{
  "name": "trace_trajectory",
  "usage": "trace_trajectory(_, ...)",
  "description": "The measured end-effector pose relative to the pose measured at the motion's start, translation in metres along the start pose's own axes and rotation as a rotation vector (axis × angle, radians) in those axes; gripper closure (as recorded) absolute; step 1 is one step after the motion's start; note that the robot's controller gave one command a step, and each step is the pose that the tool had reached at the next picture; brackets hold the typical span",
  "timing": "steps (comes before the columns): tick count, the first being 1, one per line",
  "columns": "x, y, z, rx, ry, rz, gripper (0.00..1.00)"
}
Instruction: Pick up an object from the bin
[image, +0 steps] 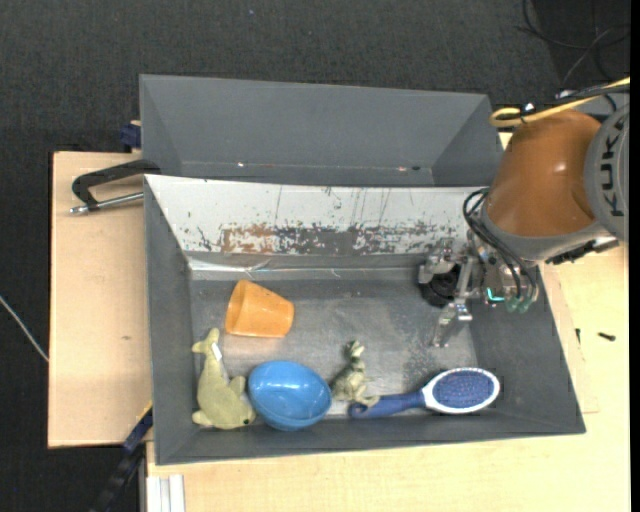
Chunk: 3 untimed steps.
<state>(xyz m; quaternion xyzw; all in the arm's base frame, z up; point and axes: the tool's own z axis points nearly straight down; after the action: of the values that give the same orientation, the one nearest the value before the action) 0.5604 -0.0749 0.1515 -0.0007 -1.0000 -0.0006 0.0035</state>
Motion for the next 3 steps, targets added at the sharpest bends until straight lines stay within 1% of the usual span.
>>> trace_trajectory(1, 0.043, 0.088, 0.073, 0.017, -0.025, -0.743, 0.0)
trace_trajectory(2, 0.056, 0.128, 0.051, 0.005, -0.014, -1.076, 0.0)
trace_trajectory(3, 0.046, 0.137, 0.048, 0.006, -0.013, -1.334, 0.0)
